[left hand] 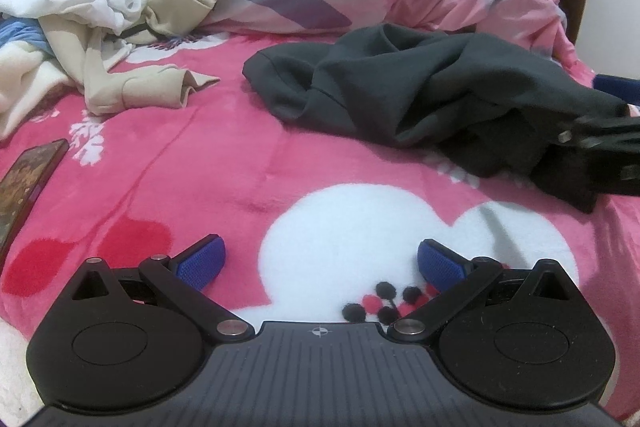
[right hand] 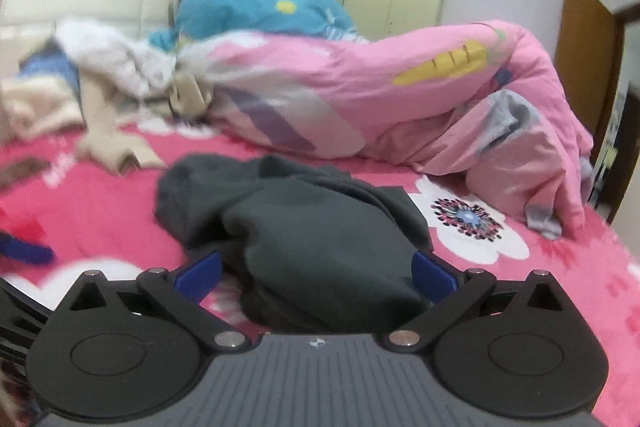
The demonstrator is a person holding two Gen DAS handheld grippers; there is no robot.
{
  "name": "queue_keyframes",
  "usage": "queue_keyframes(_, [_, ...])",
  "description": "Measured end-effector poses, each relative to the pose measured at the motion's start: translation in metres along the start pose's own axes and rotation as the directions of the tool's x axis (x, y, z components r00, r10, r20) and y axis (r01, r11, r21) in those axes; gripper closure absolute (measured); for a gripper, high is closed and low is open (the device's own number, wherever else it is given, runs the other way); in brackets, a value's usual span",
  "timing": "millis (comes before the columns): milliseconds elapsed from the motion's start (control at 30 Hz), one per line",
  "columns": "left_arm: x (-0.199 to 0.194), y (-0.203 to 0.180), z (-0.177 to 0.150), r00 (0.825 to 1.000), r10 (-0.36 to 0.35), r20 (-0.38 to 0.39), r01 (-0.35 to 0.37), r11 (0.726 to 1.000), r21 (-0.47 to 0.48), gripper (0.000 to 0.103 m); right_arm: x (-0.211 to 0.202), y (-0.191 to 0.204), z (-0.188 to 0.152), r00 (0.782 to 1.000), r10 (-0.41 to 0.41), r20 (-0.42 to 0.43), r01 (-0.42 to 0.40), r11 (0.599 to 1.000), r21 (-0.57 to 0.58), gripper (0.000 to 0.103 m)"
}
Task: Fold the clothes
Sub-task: 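Grasp the trousers' elastic waistband with the right gripper while the left gripper approaches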
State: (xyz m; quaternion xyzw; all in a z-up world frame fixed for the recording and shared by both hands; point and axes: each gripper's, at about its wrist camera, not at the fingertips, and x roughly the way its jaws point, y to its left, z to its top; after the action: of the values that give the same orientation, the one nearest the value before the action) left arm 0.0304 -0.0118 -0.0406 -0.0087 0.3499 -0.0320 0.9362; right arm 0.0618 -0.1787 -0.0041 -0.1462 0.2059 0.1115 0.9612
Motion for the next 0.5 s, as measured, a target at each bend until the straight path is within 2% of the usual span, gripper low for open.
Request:
queue_keyframes(100, [0.0,0.0,0.0,1.0,0.002,0.002,-0.002,1.0,0.007,0.0,0.012,-0.001,-0.004,0.998,-0.04,-0.041,0.039,0.999,-0.021,0.001])
queue_keyframes(133, [0.0,0.0,0.001,1.0,0.009,0.009,-0.009,1.0,0.008,0.0,0.013,-0.003,-0.006,0.998,-0.043,-0.046,0.042,0.999,-0.015,0.005])
queue_keyframes(200, [-0.002,-0.001,0.003,0.998,0.042,0.036,-0.042,0.999,0.003,0.0,0.012,-0.01,-0.007,0.998,-0.025,-0.052,0.026,1.0,0.01,0.021])
queue_keyframes(233, [-0.003,-0.002,0.004,0.997,0.051,0.051,-0.051,0.999,0.002,0.0,0.011,-0.013,-0.008,0.998,-0.014,-0.055,0.015,1.0,0.023,0.026])
queue_keyframes(267, [-0.004,-0.004,0.006,0.997,0.046,0.062,-0.046,0.999,0.007,0.0,0.01,-0.016,-0.009,0.998,-0.003,-0.058,0.005,0.999,0.037,0.035])
queue_keyframes(333, [-0.005,-0.009,0.009,0.997,0.023,0.079,-0.025,0.999,0.027,0.001,0.008,-0.022,-0.008,0.999,0.012,-0.052,-0.009,0.998,0.058,0.045])
queue_keyframes(400, [-0.006,-0.016,0.01,0.995,0.008,0.095,-0.013,0.999,0.053,0.001,0.005,-0.026,-0.006,0.999,0.019,-0.035,-0.016,0.997,0.077,0.072])
queue_keyframes(500, [-0.009,-0.026,0.01,0.993,-0.019,0.12,0.008,0.995,0.096,0.003,0.001,-0.042,0.0,0.999,0.045,-0.006,-0.043,0.985,0.169,0.083])
